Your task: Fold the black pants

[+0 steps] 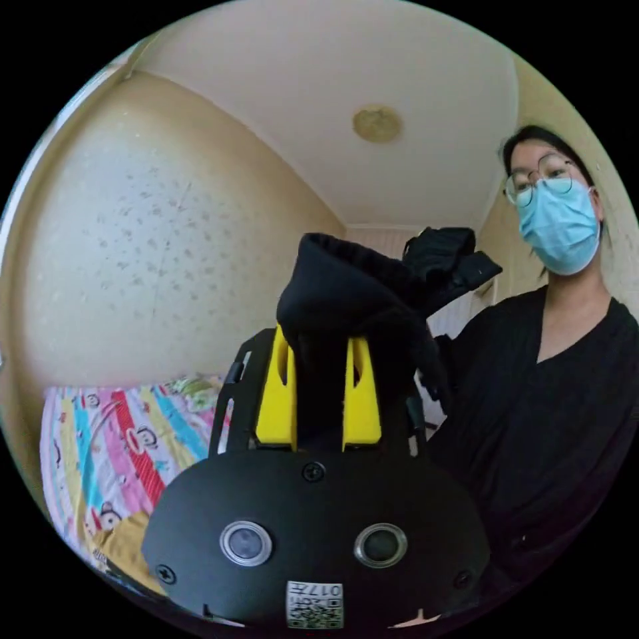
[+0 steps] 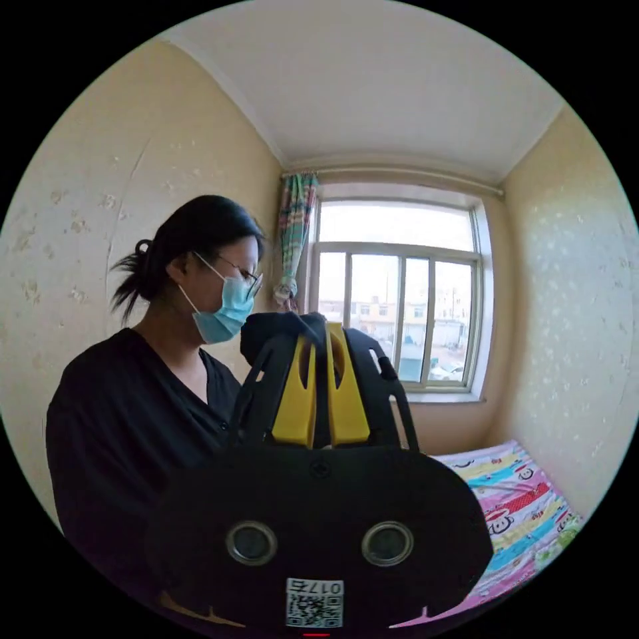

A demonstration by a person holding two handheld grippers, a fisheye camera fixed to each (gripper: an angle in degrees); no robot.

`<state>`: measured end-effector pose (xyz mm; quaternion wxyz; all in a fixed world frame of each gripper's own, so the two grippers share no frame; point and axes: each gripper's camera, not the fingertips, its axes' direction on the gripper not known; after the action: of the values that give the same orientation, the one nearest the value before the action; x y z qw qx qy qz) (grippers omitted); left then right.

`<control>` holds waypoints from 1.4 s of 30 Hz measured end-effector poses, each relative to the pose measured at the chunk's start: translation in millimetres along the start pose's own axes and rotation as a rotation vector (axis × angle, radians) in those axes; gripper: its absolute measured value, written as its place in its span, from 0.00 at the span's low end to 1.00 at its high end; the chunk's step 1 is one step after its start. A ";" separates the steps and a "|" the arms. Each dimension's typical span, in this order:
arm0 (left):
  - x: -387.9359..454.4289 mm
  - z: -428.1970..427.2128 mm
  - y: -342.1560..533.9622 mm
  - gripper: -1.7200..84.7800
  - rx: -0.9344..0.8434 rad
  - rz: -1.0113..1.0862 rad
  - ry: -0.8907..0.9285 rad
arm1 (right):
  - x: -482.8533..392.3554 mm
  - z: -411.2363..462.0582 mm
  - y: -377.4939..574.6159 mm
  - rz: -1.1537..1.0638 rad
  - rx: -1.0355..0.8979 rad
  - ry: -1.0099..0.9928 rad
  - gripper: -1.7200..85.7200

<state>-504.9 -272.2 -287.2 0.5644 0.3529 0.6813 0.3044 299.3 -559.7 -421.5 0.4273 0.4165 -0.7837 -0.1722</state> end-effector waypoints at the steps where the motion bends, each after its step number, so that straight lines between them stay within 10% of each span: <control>1: 9.0 6.2 -27.5 0.10 0.105 0.011 0.069 | -0.3 -14.2 -10.0 0.001 0.033 0.030 0.06; 6: 9.9 43.2 -153.5 0.09 0.226 -0.099 0.029 | 86.5 -129.4 -94.3 0.389 0.084 0.589 0.05; 14: -226.7 295.4 -321.5 0.12 -0.363 -0.421 -0.577 | 439.9 -252.8 -56.9 0.947 -0.238 1.237 0.06; 22: -312.3 337.3 -40.6 0.12 -0.963 -0.750 -0.588 | 416.9 -320.7 264.6 1.247 -0.693 1.030 0.07; 29: -228.5 345.4 199.5 0.15 -1.343 -1.084 -0.428 | 284.4 -345.4 458.8 1.596 -0.879 0.761 0.14; 35: -174.7 382.9 256.1 0.17 -1.465 -1.139 -0.432 | 207.4 -356.8 498.2 1.769 -0.725 0.623 0.19; 42: -141.8 370.0 180.5 0.05 -1.501 -1.105 -0.428 | 153.2 -366.5 476.2 1.631 -1.013 0.623 0.10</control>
<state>-99.9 -281.0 -127.5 0.8201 -0.4245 0.2608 0.2814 312.5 -368.0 168.1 0.7269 -0.4509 -0.5175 -0.0236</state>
